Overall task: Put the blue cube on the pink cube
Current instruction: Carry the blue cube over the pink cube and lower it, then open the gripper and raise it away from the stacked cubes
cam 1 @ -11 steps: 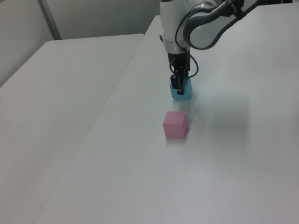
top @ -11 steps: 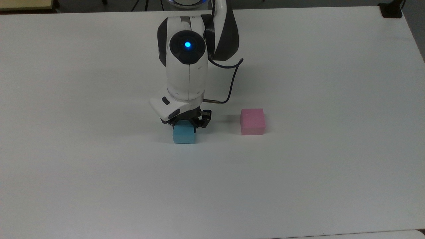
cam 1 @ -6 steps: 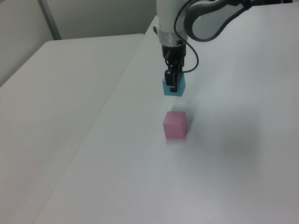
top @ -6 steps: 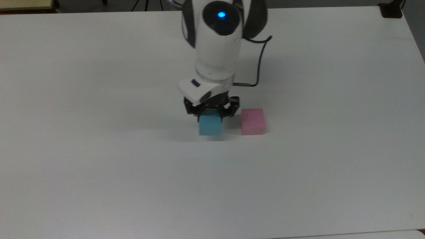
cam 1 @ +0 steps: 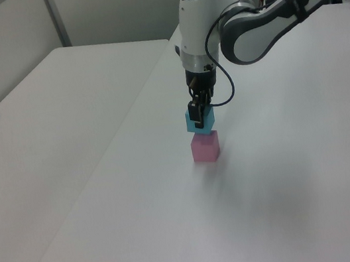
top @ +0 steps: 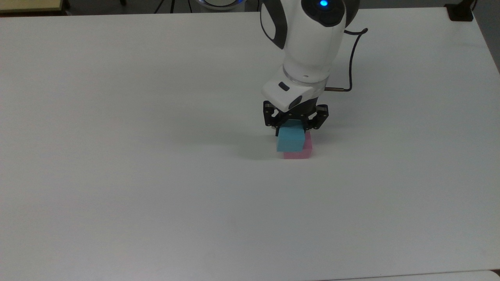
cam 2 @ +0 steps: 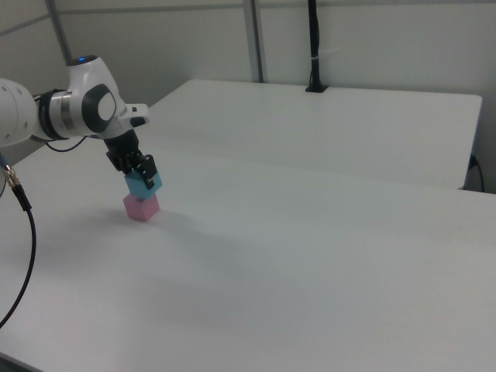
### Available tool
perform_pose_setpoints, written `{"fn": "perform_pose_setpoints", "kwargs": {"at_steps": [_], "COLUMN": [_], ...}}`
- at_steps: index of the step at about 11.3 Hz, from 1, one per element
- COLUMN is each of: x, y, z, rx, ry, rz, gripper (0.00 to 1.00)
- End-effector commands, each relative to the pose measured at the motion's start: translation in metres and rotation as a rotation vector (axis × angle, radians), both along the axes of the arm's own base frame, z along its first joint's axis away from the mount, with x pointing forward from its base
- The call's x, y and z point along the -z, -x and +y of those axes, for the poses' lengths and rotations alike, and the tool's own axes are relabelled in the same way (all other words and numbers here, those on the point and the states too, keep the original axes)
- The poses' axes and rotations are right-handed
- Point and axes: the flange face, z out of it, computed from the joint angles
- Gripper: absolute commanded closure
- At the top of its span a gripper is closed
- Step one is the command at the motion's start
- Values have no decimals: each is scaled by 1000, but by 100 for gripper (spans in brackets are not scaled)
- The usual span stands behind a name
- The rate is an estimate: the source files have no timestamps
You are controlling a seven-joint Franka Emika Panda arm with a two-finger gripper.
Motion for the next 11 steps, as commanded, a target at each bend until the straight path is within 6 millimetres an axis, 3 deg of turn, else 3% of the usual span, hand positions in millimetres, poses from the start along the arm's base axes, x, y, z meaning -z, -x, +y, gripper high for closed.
{"fn": "perform_pose_setpoints", "kwargs": {"at_steps": [1,2,4,6,9,11], "x": [6,10,6,-26,-94,-121], "y": [4,5,6,10,29,35], "z": [23,24,22,6,-43,-87], "rx": [23,19,11,32,49,92], "ry": [10,15,28,29,57,60], "rz": [-2,3,4,0,51,46], "gripper": [30,0,0,0,0,0]}}
